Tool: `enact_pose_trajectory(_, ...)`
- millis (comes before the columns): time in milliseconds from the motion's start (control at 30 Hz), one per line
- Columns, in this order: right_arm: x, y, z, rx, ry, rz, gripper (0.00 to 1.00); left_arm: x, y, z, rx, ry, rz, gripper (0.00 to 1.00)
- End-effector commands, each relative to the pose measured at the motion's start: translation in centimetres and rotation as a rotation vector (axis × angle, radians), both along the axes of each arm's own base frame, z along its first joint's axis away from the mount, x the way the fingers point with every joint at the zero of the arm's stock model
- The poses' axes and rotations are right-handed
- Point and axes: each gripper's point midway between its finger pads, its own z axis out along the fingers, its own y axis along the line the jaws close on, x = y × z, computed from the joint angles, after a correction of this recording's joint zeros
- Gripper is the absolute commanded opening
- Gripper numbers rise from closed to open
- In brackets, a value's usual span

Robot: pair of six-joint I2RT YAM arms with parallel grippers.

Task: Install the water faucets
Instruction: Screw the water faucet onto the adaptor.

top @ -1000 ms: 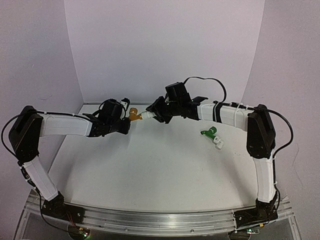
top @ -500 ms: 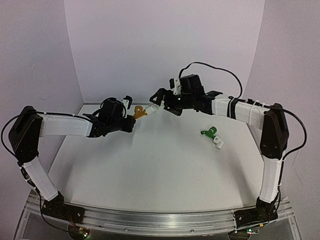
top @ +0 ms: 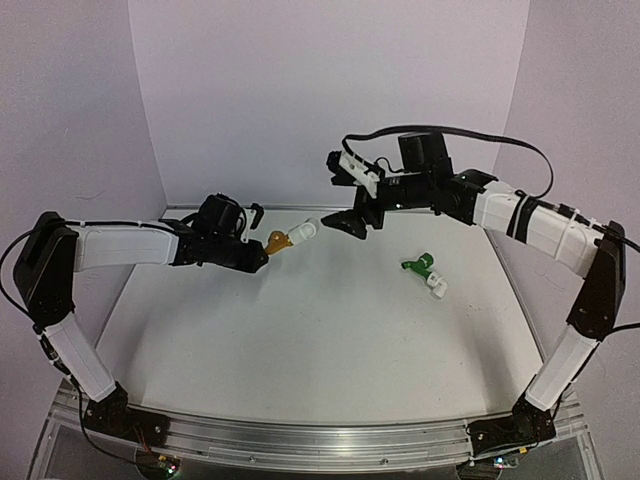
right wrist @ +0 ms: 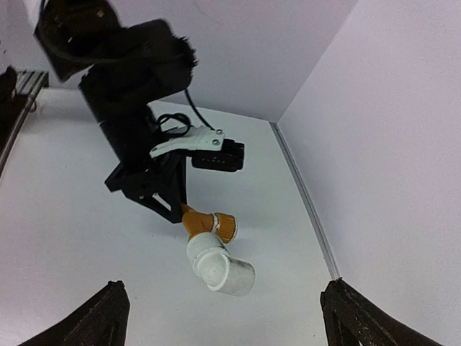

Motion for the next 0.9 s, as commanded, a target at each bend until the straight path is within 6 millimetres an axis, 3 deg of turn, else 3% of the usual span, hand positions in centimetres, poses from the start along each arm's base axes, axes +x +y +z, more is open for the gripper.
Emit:
enact_pose_trajectory(0, -2.0, 1.2, -2.0, -0.147, -0.274, 0.266, 0.86, -0.8, -1.9, 5.5, -0.111, -0.023, -0.088, 0.0)
enact_pose_trajectory(200, -2.0, 3.6, -5.1, -0.259, -0.339, 0.342, 0.83, -1.2, -1.8, 6.0, -0.117, -0.015, -0.092, 0.0)
enact_pose_trajectory(300, -2.0, 4.4, -5.8, -0.277, -0.354, 0.355, 0.74, -1.3, -2.0, 5.9, -0.119, -0.008, -0.1, 0.0)
enact_pose_trajectory(367, -1.5, 4.6, -6.3, -0.294, -0.357, 0.346, 0.7, -1.4, -2.1, 5.8, -0.12, -0.003, -0.11, 0.0)
enact_pose_trajectory(700, 0.1, 5.2, -7.9, -0.342, -0.396, 0.332, 0.72, -1.9, -2.4, 5.8, -0.106, -0.008, -0.16, 0.0)
enact_pose_trajectory(867, 0.4, 5.4, -8.3, -0.358, -0.423, 0.343, 0.65, -2.0, -2.4, 6.1, -0.105, -0.016, -0.168, 0.0)
